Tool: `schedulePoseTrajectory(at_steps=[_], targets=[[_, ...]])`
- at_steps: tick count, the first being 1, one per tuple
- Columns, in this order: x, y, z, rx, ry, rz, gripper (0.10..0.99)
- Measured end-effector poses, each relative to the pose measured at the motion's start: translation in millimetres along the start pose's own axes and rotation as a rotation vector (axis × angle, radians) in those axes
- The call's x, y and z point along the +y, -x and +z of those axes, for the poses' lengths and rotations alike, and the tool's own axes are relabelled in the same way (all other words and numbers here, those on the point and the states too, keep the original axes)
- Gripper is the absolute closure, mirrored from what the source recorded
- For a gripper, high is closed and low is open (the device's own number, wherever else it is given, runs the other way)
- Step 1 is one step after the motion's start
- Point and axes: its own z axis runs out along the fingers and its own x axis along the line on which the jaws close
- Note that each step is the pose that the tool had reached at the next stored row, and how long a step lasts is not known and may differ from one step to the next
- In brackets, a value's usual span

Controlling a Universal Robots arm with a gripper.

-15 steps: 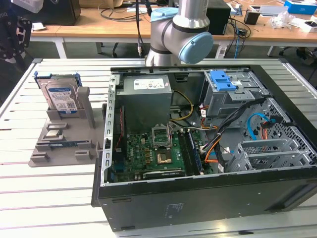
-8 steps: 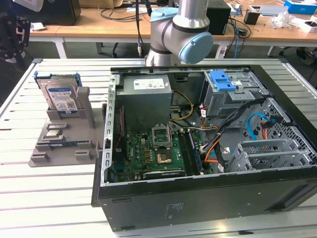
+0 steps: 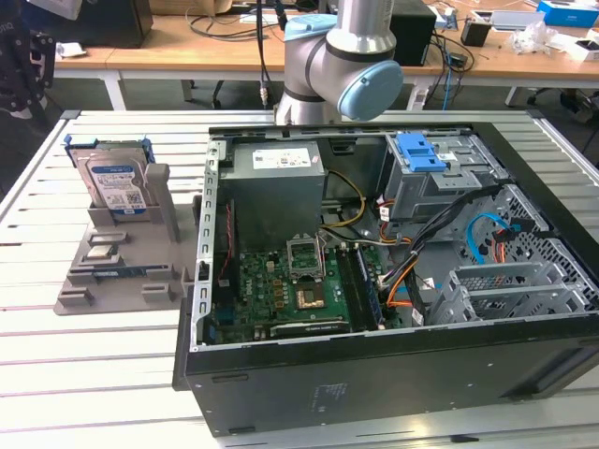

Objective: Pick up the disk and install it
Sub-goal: 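Pick up the disk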

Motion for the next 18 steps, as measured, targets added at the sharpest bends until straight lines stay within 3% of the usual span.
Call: schedulePoseTrajectory(at_steps=[18], targets=[[0.0, 0.0, 0.0, -0.0022, 0.001, -0.132, 0.98]])
